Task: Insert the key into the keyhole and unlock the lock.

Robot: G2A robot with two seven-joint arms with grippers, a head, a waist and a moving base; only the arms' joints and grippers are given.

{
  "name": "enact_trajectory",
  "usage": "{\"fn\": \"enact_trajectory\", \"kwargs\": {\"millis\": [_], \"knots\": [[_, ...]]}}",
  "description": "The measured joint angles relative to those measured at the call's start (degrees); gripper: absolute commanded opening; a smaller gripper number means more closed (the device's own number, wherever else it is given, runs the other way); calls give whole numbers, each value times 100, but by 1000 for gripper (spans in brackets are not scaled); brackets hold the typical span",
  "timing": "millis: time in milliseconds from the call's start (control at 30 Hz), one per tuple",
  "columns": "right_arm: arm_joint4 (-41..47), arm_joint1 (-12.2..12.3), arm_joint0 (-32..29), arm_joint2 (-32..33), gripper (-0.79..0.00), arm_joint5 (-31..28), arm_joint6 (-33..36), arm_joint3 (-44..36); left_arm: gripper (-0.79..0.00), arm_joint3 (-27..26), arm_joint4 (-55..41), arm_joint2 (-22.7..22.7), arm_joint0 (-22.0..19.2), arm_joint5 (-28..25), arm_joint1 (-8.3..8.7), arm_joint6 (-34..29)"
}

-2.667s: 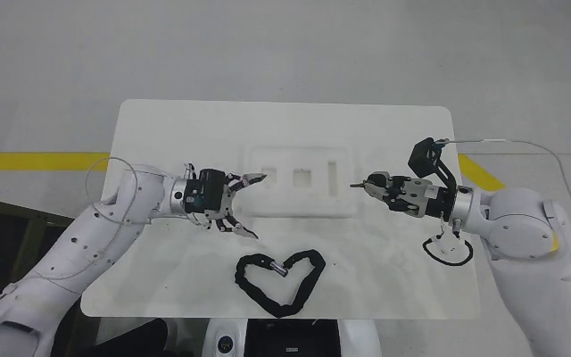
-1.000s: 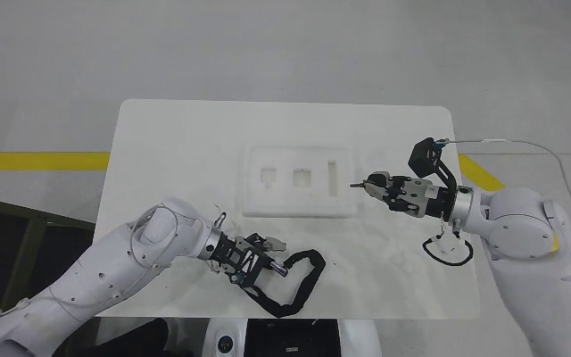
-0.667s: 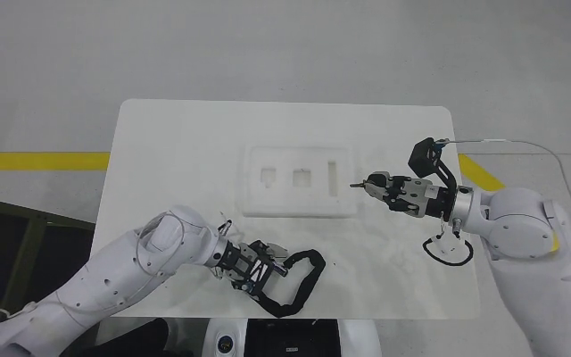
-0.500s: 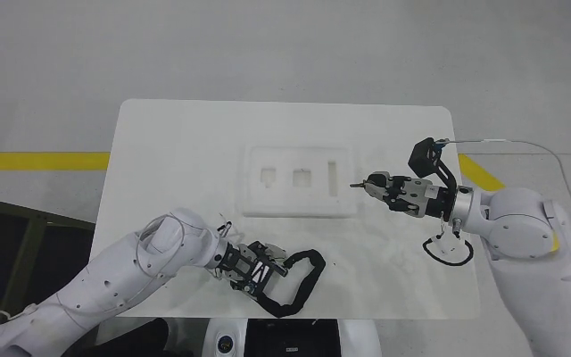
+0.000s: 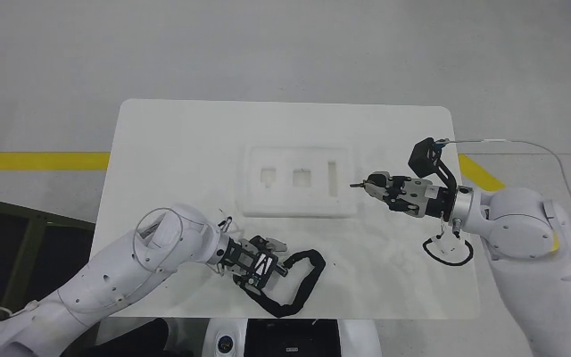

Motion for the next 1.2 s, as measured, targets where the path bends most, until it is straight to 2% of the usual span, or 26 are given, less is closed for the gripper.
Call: {"fn": "enact_trajectory", "kwargs": {"millis": [133, 467, 533, 700, 833, 900, 967, 1200], "knots": [[0, 0, 0, 0, -785, 0, 0, 0, -62, 54, -114, 75, -55, 0, -29, -122], [0, 0, 0, 0, -785, 0, 0, 0, -142, 28, -132, 275, -292, 0, -118, -637], [0, 0, 0, 0, -785, 0, 0, 0, -203, 14, -151, 292, -343, 0, -126, -666], [0, 0, 0, 0, -785, 0, 0, 0, -271, -5, -151, 346, -419, 0, -138, -781], [0, 0, 0, 0, -785, 0, 0, 0, -280, -16, -136, 445, -477, 0, -147, -847], [0, 0, 0, 0, -785, 0, 0, 0, -394, -32, -134, 507, -518, 0, -155, -866], [0, 0, 0, 0, -785, 0, 0, 0, -425, -49, -117, 584, -570, 0, -163, -876], [0, 0, 0, 0, -785, 0, 0, 0, -440, -11, -88, 809, -755, 0, -195, -991]]}}
